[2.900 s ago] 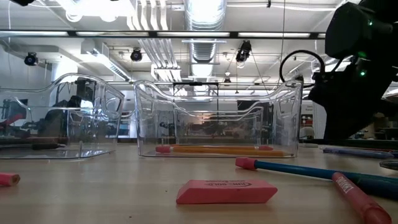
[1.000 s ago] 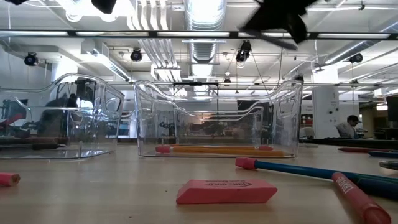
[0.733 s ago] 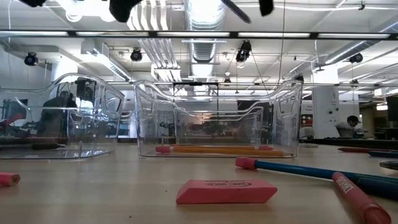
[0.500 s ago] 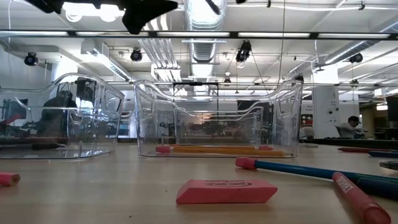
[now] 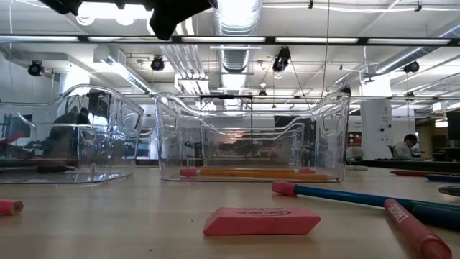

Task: Sort crayons/erasers/pens/pencils in bins
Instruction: Put the purple pen into the bottom left transparent bin

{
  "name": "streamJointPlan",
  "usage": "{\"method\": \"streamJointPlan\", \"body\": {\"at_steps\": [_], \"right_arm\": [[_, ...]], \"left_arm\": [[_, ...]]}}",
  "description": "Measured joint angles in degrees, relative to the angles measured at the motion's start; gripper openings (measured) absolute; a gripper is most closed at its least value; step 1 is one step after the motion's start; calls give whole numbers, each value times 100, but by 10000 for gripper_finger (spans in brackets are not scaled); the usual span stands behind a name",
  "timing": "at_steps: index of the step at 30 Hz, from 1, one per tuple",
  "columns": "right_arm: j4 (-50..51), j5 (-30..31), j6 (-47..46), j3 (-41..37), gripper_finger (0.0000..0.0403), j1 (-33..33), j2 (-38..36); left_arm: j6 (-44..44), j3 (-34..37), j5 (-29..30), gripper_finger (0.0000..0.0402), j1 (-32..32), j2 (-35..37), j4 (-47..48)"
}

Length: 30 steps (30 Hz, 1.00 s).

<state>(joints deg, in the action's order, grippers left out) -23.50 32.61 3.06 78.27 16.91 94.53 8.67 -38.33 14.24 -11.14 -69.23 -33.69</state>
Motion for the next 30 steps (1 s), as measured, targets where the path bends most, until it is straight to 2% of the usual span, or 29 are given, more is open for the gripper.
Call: {"method": "streamJointPlan", "body": {"at_steps": [4,7,8,10,12,17,19,22,25,28,30], "right_arm": [[-1,25,-144,-38,29,-12,-66],[23,59,-131,-38,71,-14,-66],[71,51,-120,-41,87,-16,-66],[239,40,-111,-42,121,-10,-90],[608,14,-185,-42,155,10,-167],[2073,25,-777,-44,224,103,-666],[2669,49,-1037,-44,242,157,-859],[3159,220,-1290,-133,258,273,-1045],[3224,506,-1328,-274,261,426,-1174],[3215,709,-1296,-326,257,592,-1278],[3205,803,-1295,-326,253,707,-1290]], "left_arm": [[-102,0,-134,119,-14,56,-19],[-185,20,-153,33,-16,59,-12],[-187,22,-154,21,-19,59,15],[-282,22,-151,22,-15,112,231],[-309,-17,-42,27,-10,343,963],[215,-335,1068,21,-228,1531,3991],[460,-528,1291,20,-397,1892,5154],[1164,-963,1210,20,-543,2169,6925],[2070,-1228,1032,20,-641,2064,8615],[2619,-1248,748,32,-661,1771,9706],[2682,-1153,264,51,-659,1523,10201]]}}
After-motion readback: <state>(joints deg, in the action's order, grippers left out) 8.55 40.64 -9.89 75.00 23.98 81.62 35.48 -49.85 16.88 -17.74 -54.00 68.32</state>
